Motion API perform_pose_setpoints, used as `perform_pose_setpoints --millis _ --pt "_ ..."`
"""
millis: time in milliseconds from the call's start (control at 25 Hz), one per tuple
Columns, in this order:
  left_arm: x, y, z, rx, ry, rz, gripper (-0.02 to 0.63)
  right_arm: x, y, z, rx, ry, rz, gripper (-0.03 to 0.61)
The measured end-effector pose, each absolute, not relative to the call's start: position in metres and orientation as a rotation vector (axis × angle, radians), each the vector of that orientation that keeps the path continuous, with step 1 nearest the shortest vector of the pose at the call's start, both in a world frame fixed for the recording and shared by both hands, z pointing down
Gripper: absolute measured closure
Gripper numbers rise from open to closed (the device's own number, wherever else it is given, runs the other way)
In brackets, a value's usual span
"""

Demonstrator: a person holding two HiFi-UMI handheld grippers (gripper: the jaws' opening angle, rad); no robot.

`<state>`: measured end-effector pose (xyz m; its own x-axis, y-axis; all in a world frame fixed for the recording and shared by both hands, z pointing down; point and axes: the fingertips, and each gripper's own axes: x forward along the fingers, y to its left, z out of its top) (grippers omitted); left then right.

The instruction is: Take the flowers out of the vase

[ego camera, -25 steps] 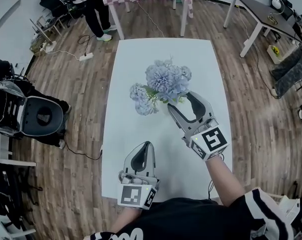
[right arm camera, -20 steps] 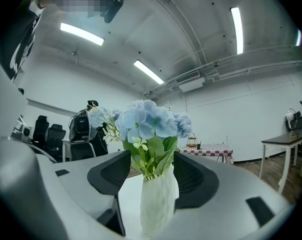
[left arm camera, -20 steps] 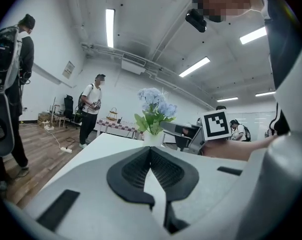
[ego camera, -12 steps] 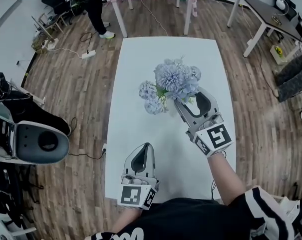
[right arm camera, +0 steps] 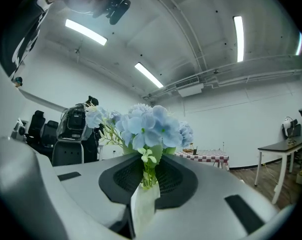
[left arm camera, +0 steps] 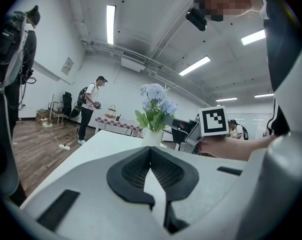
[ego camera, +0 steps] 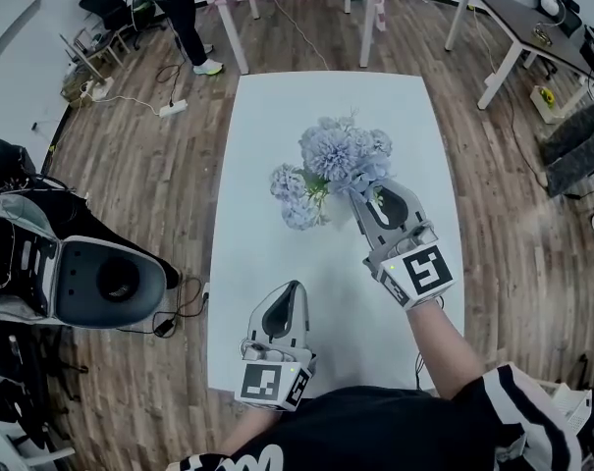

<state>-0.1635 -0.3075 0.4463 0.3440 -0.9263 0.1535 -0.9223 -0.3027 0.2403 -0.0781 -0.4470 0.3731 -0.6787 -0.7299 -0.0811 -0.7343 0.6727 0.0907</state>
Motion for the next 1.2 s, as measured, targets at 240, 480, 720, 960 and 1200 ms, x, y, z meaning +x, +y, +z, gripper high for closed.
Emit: perform_pose_setpoints --millis 240,480,720,960,1200 --pt "-0.158 -0.308 0.444 2.328 -1.660 -0.030 0.609 -0.076 -0.445 0.372 -1.254 2.839 0.244 0.529" --pt "-0.157 -0.309 0.442 2.327 -1.677 -0.034 0.609 -0.072 -0.444 0.364 -1.255 2.811 0.268 0.534" --pt "-0.157 -0.305 0.442 2.331 -1.681 -0.038 0.609 -0.073 -0.442 0.355 -1.258 2.773 0.281 0.541" --pt "-0.154 -0.304 0.439 2.331 -1.690 -0.052 0.609 -0.071 -0.441 0.336 -1.239 2.731 0.299 0.543" --pt "-0.155 -0.310 0.436 2.325 -1.702 -0.061 0.609 -0.072 -0.449 0.323 -1.225 2.708 0.318 0.546"
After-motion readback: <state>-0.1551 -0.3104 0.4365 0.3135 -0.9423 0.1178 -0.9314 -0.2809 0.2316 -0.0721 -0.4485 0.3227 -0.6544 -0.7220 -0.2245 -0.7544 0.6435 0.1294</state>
